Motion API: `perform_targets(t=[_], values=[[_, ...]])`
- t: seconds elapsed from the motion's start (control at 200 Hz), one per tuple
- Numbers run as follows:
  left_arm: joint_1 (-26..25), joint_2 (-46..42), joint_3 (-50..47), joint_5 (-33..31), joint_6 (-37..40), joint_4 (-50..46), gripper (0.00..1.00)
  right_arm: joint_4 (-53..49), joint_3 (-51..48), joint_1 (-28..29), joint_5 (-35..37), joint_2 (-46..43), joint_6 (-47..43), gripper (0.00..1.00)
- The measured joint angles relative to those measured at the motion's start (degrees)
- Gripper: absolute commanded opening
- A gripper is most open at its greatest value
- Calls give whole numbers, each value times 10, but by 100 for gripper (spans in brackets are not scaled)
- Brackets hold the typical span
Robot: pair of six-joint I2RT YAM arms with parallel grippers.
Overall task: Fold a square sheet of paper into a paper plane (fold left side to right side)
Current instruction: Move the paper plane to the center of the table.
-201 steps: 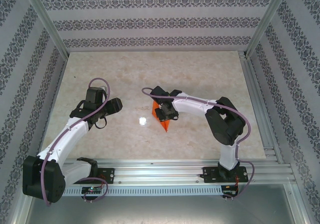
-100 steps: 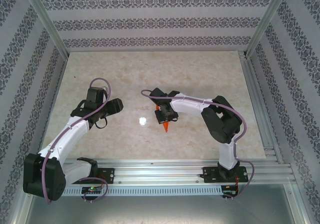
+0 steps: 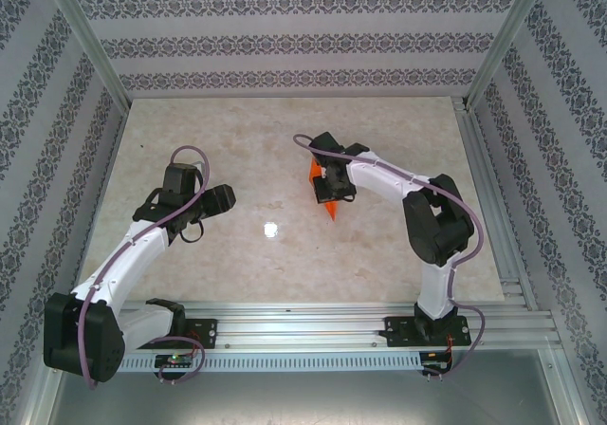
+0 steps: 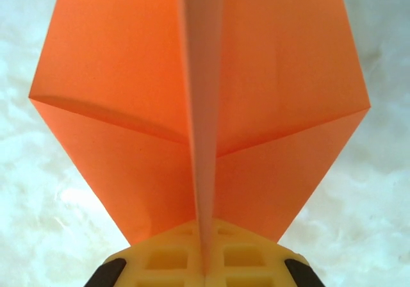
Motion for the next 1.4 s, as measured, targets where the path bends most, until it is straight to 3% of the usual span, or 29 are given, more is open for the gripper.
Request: perform_targets(t=[0.14, 0.28, 0.555, 0.924, 1.139, 1.254, 1.399], values=[[0, 0, 2, 6, 1, 0, 71, 12, 22, -6, -22, 41, -23, 5], [0, 0, 3, 8, 3, 0, 72, 17, 25, -6, -35, 83, -30, 13], [0, 3, 5, 10, 9, 0, 72, 6, 47, -6, -28, 91, -40, 22], [0, 8, 6, 12, 11, 0, 73, -2, 67, -16, -26, 107, -41, 0], [0, 8, 6, 17, 11, 0, 73, -5, 71, -16, -26, 108, -42, 0], [0, 8, 7, 20, 11, -1, 74, -10, 73, -16, -26, 108, -43, 15], [0, 8, 12, 21, 11, -2, 74, -17, 76, -16, -26, 106, -42, 21]])
